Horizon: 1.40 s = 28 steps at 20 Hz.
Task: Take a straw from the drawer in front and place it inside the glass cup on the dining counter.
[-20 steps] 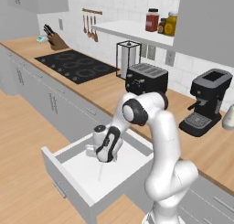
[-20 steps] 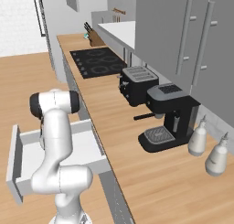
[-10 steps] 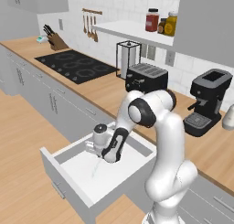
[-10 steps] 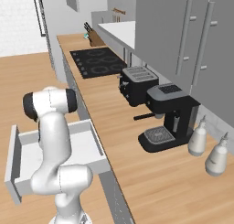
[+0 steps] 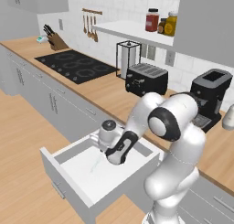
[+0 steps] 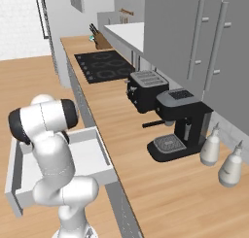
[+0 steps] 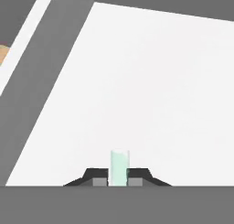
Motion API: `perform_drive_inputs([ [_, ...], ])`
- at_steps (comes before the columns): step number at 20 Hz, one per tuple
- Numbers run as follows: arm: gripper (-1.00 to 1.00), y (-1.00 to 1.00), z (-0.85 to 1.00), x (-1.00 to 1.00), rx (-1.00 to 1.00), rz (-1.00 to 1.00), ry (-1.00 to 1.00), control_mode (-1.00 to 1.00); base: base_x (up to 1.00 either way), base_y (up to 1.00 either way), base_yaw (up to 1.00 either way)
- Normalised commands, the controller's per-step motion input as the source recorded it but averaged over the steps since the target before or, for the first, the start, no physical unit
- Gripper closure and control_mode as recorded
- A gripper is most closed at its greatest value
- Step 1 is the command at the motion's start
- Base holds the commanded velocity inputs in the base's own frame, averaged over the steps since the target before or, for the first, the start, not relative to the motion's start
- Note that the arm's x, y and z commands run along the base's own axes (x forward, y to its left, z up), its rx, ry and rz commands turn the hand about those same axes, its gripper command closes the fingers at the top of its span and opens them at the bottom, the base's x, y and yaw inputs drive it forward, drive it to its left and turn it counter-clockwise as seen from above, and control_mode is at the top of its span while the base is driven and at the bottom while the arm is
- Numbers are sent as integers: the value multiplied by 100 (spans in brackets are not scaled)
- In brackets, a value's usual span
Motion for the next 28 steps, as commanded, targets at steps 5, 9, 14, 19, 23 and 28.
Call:
perform_drive_inputs([
  [5,100,0,100,4,5,-1,0,-100,0,0,0],
  [9,100,0,100,31,8,0,2,-100,0,0,0],
  [14,100,3,100,51,6,0,9,-100,0,0,0],
  [19,100,0,100,37,1,0,15,-100,0,0,0],
  [23,100,0,100,2,-6,1,13,-100,0,0,0],
  [28,100,-12,100,-28,-18,10,3,-100,0,0,0],
])
